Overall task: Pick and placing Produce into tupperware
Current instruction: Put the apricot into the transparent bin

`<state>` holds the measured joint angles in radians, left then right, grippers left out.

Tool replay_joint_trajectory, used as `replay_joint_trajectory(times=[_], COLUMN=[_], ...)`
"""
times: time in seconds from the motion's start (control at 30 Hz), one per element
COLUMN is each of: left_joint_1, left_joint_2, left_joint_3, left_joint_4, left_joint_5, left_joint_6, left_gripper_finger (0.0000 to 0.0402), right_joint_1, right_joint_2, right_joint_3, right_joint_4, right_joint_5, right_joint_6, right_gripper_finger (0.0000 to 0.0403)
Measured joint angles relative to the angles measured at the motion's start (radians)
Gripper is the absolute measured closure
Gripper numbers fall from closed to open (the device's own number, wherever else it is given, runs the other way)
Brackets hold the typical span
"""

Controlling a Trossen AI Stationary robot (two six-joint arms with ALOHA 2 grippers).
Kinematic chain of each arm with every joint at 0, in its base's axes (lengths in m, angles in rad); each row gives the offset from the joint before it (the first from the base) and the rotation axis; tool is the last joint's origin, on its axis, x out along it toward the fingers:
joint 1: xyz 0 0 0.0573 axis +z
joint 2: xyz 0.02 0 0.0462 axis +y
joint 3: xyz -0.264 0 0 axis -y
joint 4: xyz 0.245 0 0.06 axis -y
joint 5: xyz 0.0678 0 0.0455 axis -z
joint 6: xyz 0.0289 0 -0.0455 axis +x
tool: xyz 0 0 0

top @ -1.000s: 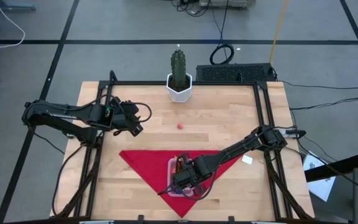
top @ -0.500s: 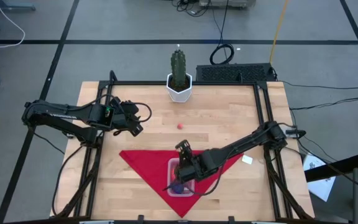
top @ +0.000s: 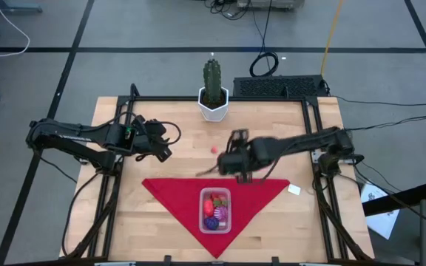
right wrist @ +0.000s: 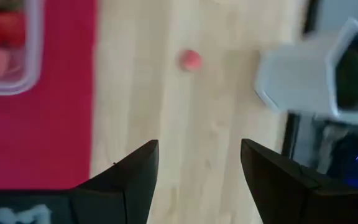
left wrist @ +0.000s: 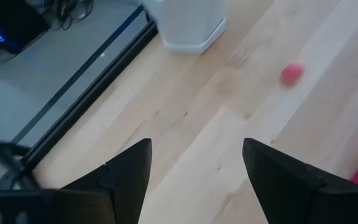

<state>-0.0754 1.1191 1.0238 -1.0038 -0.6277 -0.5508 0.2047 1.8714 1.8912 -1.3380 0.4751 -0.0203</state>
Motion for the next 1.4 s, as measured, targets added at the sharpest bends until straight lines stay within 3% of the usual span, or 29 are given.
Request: replay_joint_trajectory(times=[0.3, 0.6, 0.77, 0.93, 1.0, 1.4], left_joint_1=[-0.055, -0.052, -0.011, 0.057, 0.085, 0.178], left_joint_2=[0.054, 0.257, 0.355, 0.435, 0.46, 0.574], left_joint_3=[0.0, 0.0, 0.0, 0.0, 0.001, 0.149], left_joint_4=[0.228, 0.494, 0.605, 0.672, 0.705, 0.639], left_joint_5=[0.074, 0.187, 0.222, 0.365, 0.378, 0.471], left_joint_6=[0.142, 0.413, 0.499, 0.497, 0.497, 0.516], left_gripper_finger=[0.0144, 0.0144, 0.0144, 0.0144, 0.0144, 0.0144], right_joint_1=[-0.098, -0.14, -0.14, -0.14, -0.145, -0.147], right_joint_2=[-0.245, -0.434, -0.456, -0.446, -0.442, -0.464], right_joint_3=[0.0, 0.0, 0.0, -0.001, -0.005, -0.266], right_joint_4=[-0.033, -0.023, -0.022, -0.023, -0.02, 0.122], right_joint_5=[0.0, 0.0, 0.0, 0.0, 0.0, 0.0], right_joint_6=[0.102, 0.164, 0.167, 0.134, 0.102, 0.031], right_gripper_finger=[0.0183, 0.0183, 0.0183, 0.0183, 0.0183, 0.0183])
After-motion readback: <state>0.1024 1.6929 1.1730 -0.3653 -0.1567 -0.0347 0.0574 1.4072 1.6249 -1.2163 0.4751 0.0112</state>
